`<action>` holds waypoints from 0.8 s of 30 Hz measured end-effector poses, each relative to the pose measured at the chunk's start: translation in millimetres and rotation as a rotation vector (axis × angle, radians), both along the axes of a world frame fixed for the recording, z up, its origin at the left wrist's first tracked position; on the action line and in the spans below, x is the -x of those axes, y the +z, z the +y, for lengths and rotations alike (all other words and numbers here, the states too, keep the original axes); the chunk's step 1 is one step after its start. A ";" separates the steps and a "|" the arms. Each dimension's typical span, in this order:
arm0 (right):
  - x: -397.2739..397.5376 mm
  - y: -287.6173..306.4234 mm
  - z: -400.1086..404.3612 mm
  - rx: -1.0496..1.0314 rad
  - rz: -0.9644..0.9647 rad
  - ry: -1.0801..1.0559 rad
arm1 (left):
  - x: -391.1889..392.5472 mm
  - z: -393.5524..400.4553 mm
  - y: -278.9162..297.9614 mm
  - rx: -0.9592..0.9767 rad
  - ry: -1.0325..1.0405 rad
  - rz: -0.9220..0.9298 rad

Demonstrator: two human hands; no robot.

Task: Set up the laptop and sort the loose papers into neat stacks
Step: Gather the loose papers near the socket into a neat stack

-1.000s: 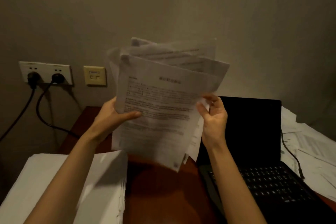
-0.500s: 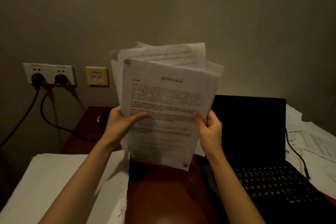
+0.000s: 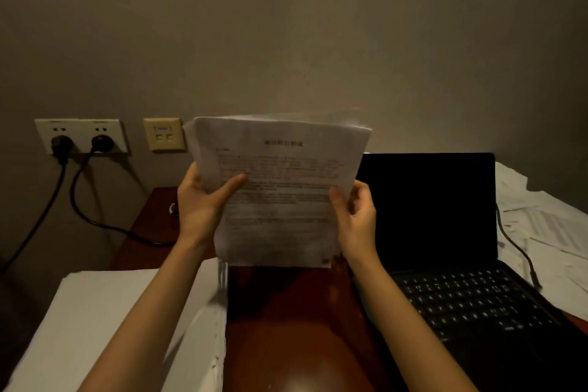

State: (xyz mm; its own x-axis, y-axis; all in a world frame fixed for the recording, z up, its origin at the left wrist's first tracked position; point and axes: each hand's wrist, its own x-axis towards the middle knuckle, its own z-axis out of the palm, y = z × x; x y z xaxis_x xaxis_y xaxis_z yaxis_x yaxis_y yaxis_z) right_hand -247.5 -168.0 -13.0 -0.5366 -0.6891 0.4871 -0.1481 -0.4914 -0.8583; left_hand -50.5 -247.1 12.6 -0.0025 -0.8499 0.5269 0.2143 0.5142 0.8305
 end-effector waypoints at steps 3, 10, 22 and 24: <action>2.5 -20.1 -1.9 -0.080 -0.048 0.032 | 0.3 -5.1 -9.5 -0.042 0.034 -0.015; 2.8 -31.3 -9.4 -0.085 0.002 0.037 | 9.5 -5.6 -6.5 -0.024 0.028 -0.142; 7.8 -35.1 5.9 -0.224 0.194 -0.135 | 7.6 -11.8 -17.8 -0.082 -0.018 -0.344; 2.4 -19.7 14.5 -0.201 0.230 -0.140 | 1.1 -7.5 -0.3 -0.071 0.025 -0.402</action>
State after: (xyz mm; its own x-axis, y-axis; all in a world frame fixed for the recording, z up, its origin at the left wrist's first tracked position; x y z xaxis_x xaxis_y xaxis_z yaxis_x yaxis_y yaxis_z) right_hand -249.8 -153.6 -32.7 -0.5251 -0.7106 0.4684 -0.4031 -0.2770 -0.8722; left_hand -51.6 -254.6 12.3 -0.1749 -0.8866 0.4283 -0.1467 0.4536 0.8791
